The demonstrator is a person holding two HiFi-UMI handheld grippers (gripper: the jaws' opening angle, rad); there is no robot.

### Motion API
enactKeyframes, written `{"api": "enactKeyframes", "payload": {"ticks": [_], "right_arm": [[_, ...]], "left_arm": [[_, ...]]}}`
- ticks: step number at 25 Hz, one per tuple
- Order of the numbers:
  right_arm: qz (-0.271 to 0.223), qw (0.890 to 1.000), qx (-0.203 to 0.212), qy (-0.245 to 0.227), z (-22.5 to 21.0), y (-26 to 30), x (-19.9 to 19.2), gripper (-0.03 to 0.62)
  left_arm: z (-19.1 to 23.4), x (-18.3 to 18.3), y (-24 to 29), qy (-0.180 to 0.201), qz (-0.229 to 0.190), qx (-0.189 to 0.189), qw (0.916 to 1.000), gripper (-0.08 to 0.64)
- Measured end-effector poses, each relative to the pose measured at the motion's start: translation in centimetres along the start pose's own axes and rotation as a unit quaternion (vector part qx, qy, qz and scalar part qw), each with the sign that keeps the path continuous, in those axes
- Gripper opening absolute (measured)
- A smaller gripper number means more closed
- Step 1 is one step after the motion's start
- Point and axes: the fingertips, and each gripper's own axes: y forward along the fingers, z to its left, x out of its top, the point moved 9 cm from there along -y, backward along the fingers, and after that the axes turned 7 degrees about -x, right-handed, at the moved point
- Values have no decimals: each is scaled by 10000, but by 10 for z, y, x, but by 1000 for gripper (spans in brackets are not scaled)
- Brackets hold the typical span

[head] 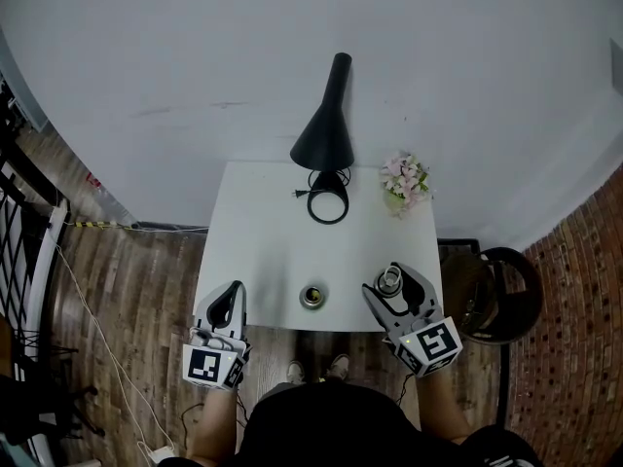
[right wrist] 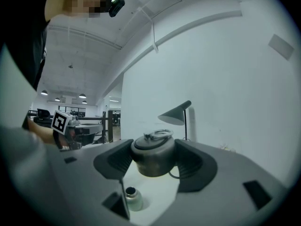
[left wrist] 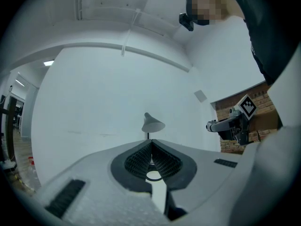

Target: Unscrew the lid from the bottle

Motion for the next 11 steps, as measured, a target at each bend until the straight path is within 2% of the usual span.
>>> {"api": "enactKeyframes", "payload": {"ticks": [4, 8, 11], "right_arm": [[11, 10000, -7, 24, 3, -1, -1, 276], [35, 10000, -88, 2, 6, 0, 4, 276], [0, 10000, -58, -25, 8, 0, 4, 276]], "left_arm": [[1, -1, -3, -25, 29, -8, 10000, 23], [4, -2, -4, 105, -47, -1, 9999, 23], [3, 0, -5, 39, -18, -14, 10000, 23]]}}
